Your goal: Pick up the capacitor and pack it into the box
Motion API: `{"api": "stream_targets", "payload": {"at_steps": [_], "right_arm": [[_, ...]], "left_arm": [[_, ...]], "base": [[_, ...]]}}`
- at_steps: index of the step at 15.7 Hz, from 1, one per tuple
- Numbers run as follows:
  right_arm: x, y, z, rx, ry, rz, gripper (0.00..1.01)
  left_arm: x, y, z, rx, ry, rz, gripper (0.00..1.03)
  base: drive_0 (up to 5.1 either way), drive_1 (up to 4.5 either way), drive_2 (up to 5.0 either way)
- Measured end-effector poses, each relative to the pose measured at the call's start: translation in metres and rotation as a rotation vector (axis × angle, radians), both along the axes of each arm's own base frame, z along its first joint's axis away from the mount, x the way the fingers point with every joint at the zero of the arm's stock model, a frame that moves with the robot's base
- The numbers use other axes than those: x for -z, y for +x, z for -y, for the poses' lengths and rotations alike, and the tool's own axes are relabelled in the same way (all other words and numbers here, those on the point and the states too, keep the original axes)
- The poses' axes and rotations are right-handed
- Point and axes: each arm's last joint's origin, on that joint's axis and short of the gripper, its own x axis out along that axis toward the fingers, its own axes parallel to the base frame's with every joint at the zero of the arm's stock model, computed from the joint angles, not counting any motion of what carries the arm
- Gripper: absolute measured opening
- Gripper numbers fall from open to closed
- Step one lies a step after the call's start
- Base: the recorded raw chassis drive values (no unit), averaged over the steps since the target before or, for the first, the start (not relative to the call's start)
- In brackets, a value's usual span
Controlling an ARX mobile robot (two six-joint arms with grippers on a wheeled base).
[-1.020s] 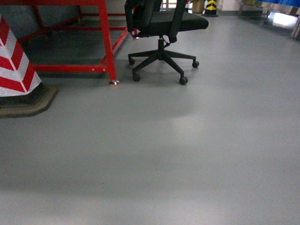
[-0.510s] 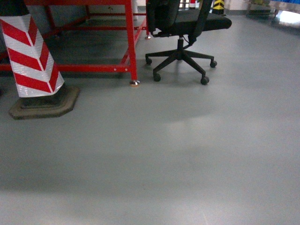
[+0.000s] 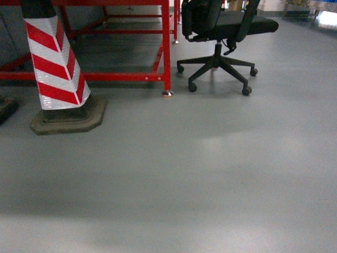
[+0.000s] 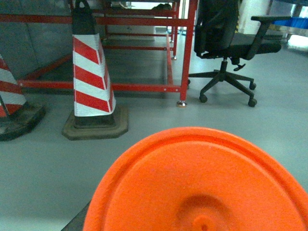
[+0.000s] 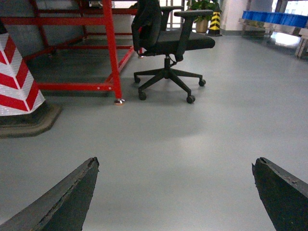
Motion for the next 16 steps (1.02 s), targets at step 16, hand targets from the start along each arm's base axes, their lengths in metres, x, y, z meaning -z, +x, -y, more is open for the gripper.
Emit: {"api": "stream_targets", "payload": {"at_steps": [16], "right_arm": [[-0.0005,0.0,0.0,0.0,0.0,0.005,0.98]], "left_arm": [[0.0,0.0,-0.0001,-0.003,0.0,0.0,0.43]], "base": [[-5.0,2.45,2.5]]}}
